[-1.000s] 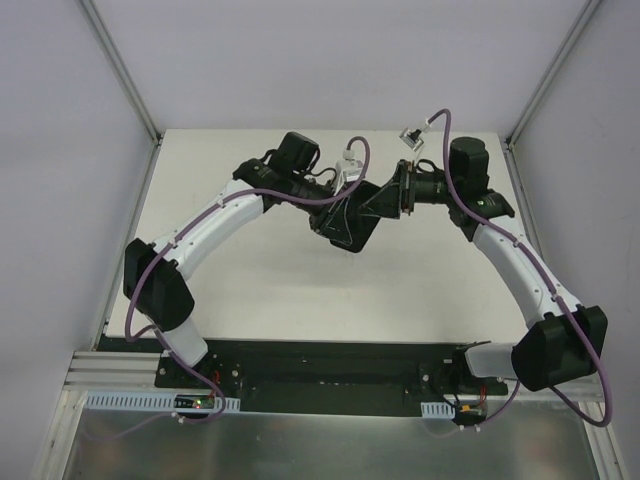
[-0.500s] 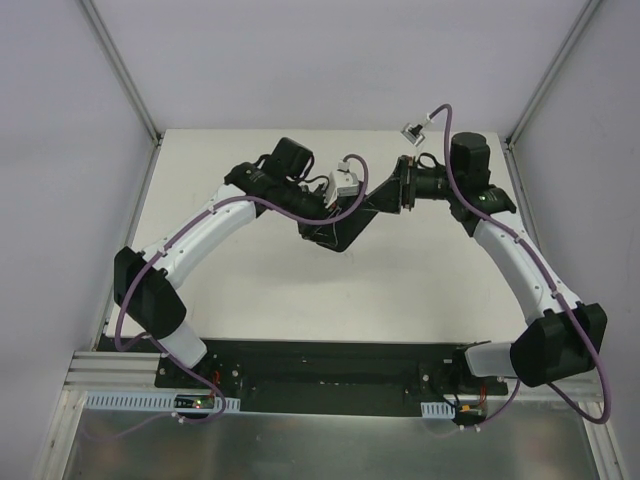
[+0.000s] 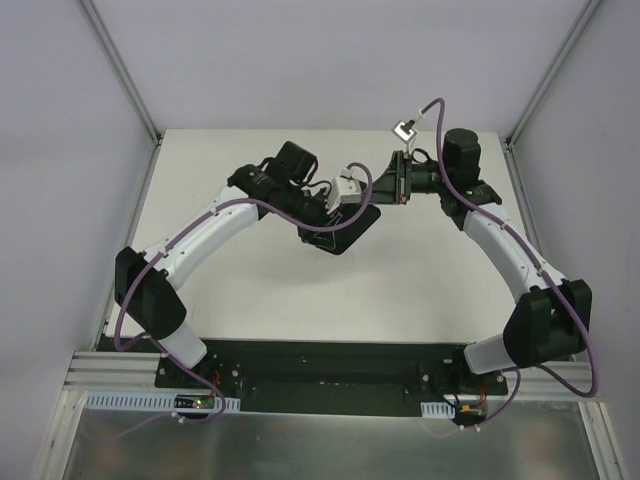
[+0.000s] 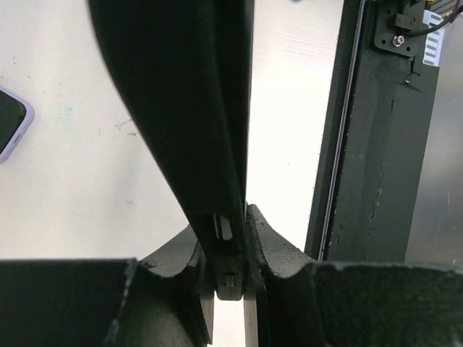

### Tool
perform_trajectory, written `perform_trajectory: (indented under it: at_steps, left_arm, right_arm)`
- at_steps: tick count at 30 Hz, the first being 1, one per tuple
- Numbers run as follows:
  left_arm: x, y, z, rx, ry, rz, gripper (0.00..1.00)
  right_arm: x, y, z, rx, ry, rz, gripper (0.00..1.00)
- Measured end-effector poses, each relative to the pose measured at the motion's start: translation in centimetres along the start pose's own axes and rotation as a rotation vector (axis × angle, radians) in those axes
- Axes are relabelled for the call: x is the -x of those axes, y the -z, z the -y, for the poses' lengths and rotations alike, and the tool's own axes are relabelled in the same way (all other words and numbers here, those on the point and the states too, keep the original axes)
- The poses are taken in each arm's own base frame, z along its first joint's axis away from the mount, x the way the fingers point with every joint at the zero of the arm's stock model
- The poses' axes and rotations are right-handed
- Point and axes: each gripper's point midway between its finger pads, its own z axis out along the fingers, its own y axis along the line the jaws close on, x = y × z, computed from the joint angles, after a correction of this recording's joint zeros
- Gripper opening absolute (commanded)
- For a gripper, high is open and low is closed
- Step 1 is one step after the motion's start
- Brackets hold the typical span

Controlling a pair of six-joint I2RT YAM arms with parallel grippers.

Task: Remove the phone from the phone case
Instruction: Pick up the phone at the center of the board.

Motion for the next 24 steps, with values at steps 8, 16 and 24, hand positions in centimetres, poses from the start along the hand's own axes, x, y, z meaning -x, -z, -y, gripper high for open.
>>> perform_trajectory:
  at_steps: [8,16,24]
  left_arm:
    - [-1.0,-0.2,0.4,0.009,-0.039,-0.056,0.0]
    - [-2.6,0.1,0.2,0.07,-0.07,-0.175,0.0]
    - [-3.3,0.4,0.3,0.106,-0.071,-0.263,0.0]
  right_arm:
    - [-0.9,-0.1,0.1,0.066,-0.053,-0.057,0.0]
    - [-1.7,-0.4,1.9,0.007,-0.147,-0.068,0.0]
    - [-1.8,-0.3,3.9,-0.106,-0.182,-0.043,0.0]
